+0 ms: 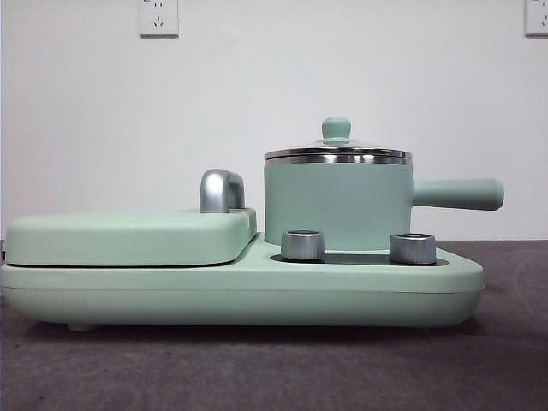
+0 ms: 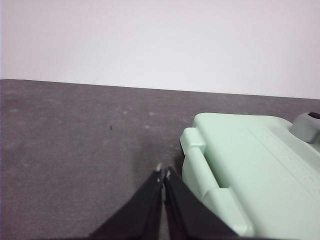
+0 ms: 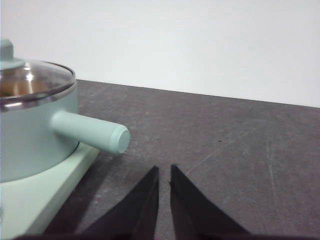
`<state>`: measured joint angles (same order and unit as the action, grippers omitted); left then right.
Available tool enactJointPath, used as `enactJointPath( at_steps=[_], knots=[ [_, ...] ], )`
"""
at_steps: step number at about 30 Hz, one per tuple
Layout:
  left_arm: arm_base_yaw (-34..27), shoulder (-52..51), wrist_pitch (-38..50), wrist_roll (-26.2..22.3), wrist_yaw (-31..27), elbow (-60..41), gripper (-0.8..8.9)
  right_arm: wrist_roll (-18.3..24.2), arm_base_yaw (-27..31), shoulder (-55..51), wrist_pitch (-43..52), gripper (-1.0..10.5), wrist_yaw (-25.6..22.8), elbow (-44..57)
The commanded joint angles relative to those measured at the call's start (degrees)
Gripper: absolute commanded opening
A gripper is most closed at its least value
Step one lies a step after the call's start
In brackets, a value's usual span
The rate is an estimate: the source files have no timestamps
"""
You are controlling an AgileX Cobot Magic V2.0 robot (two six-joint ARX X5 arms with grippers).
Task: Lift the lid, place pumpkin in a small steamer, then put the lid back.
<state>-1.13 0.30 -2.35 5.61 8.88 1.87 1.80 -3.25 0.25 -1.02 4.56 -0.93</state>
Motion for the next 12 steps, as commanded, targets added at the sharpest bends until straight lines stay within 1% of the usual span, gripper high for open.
enactJointPath(
  at_steps=[1,12],
  knots=[
    [-0.1,-0.1,0.7,0.2,-0.1,-1.1,0.07,-1.8,0.0,0.0,1.0,0.4,0.0,0.3],
    [-0.1,-0.1,0.7,0.2,-0.1,-1.1,0.07,-1.8,0.0,0.0,2.3,0.4,-0.1,0.2]
  ],
)
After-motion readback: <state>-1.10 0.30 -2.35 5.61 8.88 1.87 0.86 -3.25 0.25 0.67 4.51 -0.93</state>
